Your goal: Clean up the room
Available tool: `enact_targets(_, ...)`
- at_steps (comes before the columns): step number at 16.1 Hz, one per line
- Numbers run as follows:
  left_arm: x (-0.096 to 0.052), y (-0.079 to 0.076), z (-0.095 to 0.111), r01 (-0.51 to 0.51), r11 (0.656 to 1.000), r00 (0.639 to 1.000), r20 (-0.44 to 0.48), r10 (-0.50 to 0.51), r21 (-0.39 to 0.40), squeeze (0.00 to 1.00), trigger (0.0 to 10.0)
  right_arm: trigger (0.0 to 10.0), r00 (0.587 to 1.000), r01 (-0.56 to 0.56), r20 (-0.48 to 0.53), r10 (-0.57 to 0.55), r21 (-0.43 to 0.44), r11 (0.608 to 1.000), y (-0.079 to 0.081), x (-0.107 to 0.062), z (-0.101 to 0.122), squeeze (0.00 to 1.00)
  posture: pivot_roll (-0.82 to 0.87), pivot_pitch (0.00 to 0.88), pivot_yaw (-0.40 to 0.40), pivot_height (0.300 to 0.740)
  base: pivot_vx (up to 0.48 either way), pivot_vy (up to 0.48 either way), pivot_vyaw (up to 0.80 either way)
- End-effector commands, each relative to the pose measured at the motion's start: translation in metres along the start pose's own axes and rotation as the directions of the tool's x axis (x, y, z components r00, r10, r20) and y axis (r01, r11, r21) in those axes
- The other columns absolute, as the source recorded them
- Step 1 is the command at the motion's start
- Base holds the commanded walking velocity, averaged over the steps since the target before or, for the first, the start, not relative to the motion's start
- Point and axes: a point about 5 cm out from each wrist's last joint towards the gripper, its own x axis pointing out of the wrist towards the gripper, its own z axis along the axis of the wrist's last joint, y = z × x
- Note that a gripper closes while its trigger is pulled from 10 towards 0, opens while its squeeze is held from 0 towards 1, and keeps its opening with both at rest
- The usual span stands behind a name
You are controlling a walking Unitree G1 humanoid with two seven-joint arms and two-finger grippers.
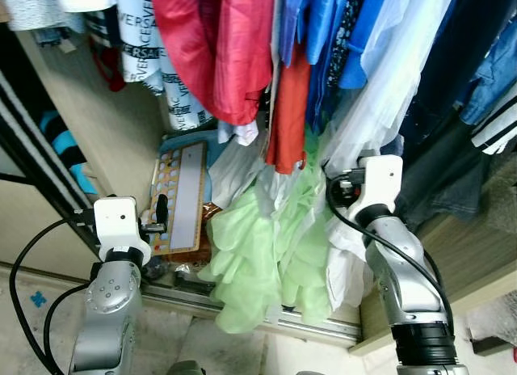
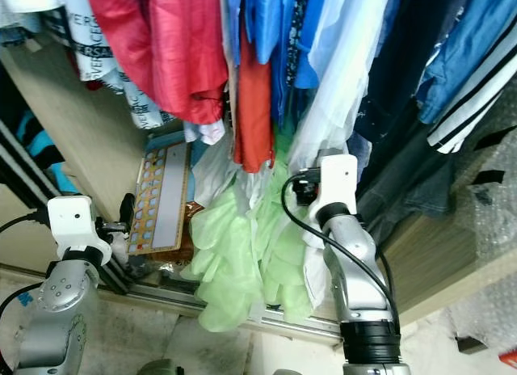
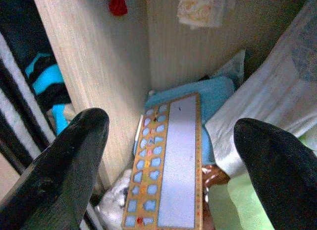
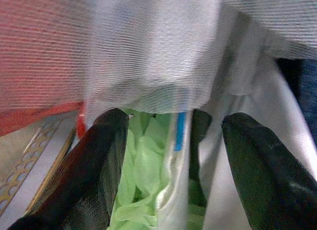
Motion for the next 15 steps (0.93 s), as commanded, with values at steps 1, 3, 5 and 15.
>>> enact_targets(1,-0.001,-0.003,0.001,0.002,1.0,1.0,-0.011,-0.002,0.014,0.0,10.0,10.0,0.999,0.042,-0.025,-0.044,-0.067,0.997,-0.008,-0.004,-0.008,0.0,0.0,0.0,-0.046,0.74,0.0,0.0,0.0)
enact_targets(3,-0.005,-0.002,-0.006,-0.014,1.0,1.0,-0.015,0.014,0.009,0.0,10.0,10.0,0.997,0.068,-0.017,-0.069,-0.053,0.996,-0.011,-0.014,-0.015,0.0,-0.01,0.0,-0.032,0.74,0.0,0.0,0.0)
enact_targets(5,-0.007,-0.007,-0.005,0.051,0.998,0.998,0.023,-0.052,0.026,0.0,10.0,10.0,0.995,0.084,-0.038,-0.088,-0.102,0.991,-0.018,-0.028,-0.027,0.0,-0.03,0.0,-0.009,0.74,0.0,0.0,0.0)
enact_targets(15,0.012,-0.011,0.001,0.033,0.999,0.999,0.023,-0.034,0.032,0.0,10.0,10.0,1.0,0.015,0.001,-0.015,-0.056,0.998,0.0,-0.011,-0.022,0.0,-0.05,0.0,0.013,0.74,0.0,0.0,0.0)
